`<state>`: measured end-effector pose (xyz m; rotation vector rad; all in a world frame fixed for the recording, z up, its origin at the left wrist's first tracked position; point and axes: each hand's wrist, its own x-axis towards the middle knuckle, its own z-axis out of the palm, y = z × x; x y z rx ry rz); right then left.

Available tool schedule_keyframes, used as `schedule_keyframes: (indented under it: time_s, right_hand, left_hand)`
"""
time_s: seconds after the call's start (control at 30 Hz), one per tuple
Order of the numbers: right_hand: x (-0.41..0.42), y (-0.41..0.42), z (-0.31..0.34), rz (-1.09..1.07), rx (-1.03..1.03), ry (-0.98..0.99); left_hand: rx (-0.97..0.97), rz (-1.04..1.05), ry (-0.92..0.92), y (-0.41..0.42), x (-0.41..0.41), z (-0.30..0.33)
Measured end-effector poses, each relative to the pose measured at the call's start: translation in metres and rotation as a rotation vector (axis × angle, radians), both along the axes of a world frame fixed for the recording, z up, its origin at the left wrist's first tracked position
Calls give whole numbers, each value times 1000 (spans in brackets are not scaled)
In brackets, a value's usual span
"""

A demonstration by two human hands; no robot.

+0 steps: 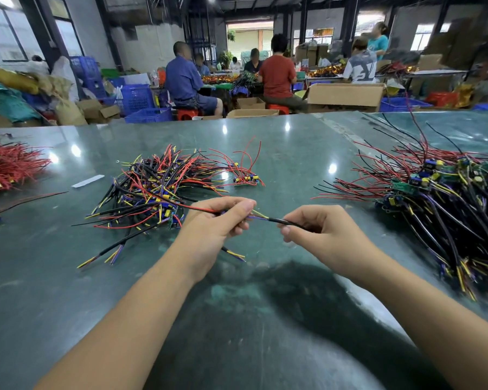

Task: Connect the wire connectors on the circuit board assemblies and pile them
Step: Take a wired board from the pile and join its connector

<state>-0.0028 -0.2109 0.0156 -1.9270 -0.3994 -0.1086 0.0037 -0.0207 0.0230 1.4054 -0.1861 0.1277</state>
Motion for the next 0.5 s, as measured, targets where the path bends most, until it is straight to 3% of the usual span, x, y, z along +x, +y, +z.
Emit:
schedule_keyframes:
  time_s: [0.2,0.4,0.5]
  right_hand:
    - [-4,3,6,30,79,-46]
    - [-2,1,6,271,441,82]
    - [0,-1,2,303,412,111]
  left_hand:
    - [-57,-35,22,1,-2,3]
    - [-312,-233,46,-2,-5,8]
    - [-292,-239,18,0,-5,8]
